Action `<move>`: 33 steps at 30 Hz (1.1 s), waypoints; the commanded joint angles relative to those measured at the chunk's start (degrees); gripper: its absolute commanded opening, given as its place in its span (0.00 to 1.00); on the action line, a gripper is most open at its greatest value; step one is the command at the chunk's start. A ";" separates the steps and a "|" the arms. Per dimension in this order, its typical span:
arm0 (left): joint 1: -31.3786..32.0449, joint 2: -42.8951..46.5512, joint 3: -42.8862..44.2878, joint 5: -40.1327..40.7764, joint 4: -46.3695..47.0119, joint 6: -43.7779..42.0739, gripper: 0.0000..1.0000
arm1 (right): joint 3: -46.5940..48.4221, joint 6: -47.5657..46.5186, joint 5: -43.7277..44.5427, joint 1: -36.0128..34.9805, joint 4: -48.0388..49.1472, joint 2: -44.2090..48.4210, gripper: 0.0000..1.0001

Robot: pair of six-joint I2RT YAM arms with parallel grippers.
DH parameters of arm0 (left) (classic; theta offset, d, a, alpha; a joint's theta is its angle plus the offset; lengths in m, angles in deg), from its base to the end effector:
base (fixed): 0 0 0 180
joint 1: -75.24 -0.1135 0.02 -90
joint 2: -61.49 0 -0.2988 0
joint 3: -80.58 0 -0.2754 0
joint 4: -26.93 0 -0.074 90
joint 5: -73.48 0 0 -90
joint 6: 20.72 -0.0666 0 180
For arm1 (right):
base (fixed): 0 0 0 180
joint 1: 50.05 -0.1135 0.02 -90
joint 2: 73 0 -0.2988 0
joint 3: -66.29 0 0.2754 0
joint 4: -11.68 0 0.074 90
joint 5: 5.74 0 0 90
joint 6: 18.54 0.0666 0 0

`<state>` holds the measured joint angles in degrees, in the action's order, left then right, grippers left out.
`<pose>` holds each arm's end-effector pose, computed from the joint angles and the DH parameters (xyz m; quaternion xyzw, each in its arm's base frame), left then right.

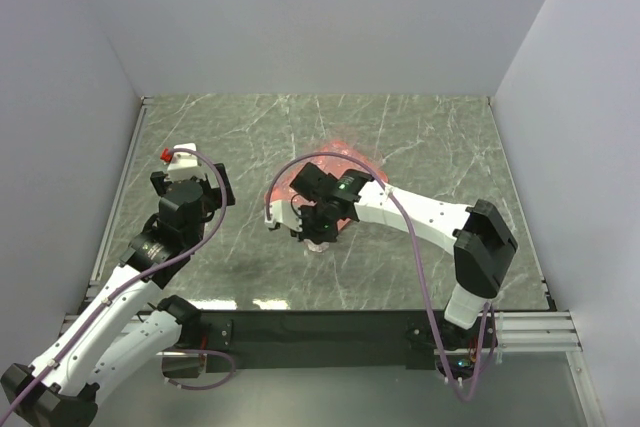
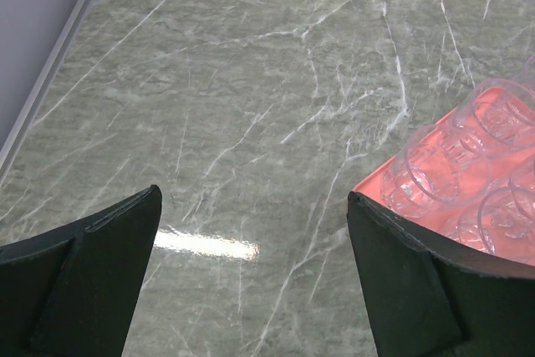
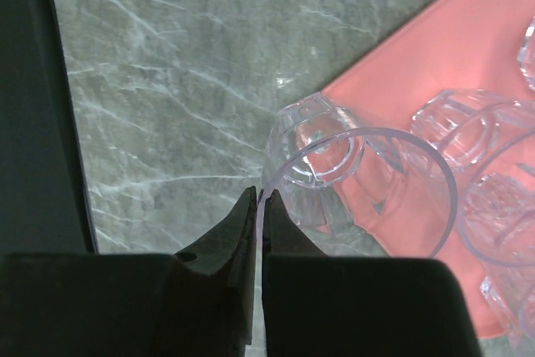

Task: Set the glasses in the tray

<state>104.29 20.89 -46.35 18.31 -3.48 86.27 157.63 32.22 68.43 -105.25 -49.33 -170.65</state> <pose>0.1797 -0.0563 0.3278 -0.0940 0.7859 0.0033 0.6112 0.2058 0.3279 0.2520 -0.7312 0.6397 0.1607 0.1741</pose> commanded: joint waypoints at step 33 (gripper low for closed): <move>-0.76 8.43 -1.38 9.90 3.50 -0.21 0.98 | 29.26 8.04 13.63 -3.43 0.26 -20.39 0.00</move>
<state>102.46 26.53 -48.36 30.07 -3.94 85.01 184.67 35.78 75.29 -111.46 -52.93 -188.11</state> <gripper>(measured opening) 0.979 0.033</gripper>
